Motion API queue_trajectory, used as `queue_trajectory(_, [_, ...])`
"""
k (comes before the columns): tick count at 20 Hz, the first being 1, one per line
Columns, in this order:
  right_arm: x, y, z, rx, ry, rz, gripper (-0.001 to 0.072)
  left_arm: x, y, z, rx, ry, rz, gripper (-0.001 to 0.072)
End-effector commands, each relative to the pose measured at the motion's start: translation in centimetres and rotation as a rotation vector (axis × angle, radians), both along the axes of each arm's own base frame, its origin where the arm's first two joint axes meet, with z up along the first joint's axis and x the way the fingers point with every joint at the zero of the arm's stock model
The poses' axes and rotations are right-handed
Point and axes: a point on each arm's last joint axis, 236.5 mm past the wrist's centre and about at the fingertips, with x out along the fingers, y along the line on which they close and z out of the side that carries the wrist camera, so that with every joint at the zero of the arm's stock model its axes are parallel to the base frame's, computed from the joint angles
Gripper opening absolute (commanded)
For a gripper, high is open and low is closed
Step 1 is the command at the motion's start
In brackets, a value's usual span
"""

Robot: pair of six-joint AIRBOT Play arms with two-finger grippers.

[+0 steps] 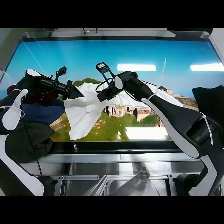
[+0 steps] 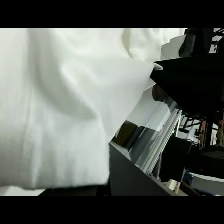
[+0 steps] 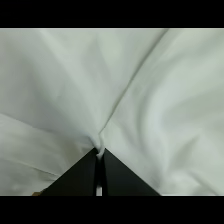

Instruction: Fold the shirts.

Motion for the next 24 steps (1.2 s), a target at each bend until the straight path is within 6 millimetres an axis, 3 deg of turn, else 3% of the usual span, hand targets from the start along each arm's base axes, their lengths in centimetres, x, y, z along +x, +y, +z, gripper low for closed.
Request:
queue_trajectory(1, [0.1, -0.4, 1.4, 0.001, -0.013, -0.001, 0.0017, 0.3, 0.2, -0.1, 0.005, -0.012, 0.006, 0.002])
queue_trajectory(5, [1.3, -2.6, 3.0, -0.005, -0.029, -0.035, 0.0017, 0.6, 0.9, -0.2, 0.008, -0.014, 0.024, 0.0019])
queue_trajectory(12, [3.5, -8.0, 2.8, -0.029, 0.015, -0.132, 0.0018, 0.1, 2.3, -1.3, 0.066, -0.004, 0.013, 0.002])
queue_trajectory(16, [2.9, -7.4, 3.0, 0.025, 0.063, -0.145, 0.0032, 0.1, 2.2, -1.4, 0.069, -0.003, 0.009, 0.002])
queue_trajectory(17, [2.8, -7.1, 3.1, 0.035, 0.063, -0.143, 0.0207, 0.1, 2.2, -1.4, 0.069, -0.003, 0.008, 0.002])
queue_trajectory(18, [2.7, -6.8, 3.1, 0.042, 0.066, -0.143, 0.0435, 0.1, 2.2, -1.4, 0.069, -0.003, 0.009, 0.002])
queue_trajectory(24, [3.2, -5.7, 2.7, 0.061, 0.038, -0.133, 0.0458, -0.1, 2.1, -1.3, 0.066, 0.0, 0.003, 0.002])
